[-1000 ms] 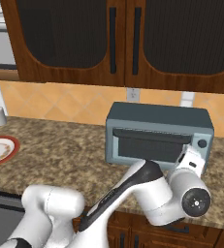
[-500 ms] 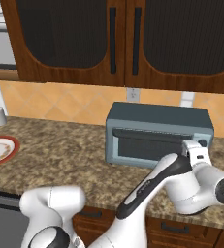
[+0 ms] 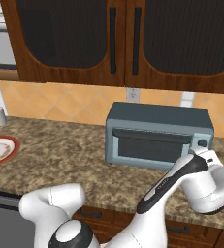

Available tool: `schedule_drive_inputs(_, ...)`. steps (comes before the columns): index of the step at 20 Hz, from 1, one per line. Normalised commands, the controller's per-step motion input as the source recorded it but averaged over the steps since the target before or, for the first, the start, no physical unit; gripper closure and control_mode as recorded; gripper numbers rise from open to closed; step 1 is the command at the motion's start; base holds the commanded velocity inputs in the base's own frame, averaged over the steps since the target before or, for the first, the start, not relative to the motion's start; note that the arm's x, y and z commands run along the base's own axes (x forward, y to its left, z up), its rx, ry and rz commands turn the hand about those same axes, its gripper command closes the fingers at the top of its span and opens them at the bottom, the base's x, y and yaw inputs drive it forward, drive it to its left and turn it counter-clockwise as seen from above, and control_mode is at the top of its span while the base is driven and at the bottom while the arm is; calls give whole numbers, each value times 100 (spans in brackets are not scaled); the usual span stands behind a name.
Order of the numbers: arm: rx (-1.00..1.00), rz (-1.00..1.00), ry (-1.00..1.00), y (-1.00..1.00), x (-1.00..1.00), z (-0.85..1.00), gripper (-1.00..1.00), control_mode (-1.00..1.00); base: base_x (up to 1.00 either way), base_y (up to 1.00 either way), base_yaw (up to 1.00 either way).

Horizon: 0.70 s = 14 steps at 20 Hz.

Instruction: Pick up the kebab skewer and baguette bread, and place them inside the toaster oven. Close the toaster oven door and start by setting the timer.

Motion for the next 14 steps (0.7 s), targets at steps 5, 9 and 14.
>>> schedule_drive_inputs(5,0,0,0,-2,43,-25,-100,-100,0,0,0)
schedule_drive_inputs(9,0,0,0,-19,35,-14,-100,-100,0,0,0)
schedule_drive_inputs(14,0,0,-1,-21,37,-23,-100,-100,0,0,0)
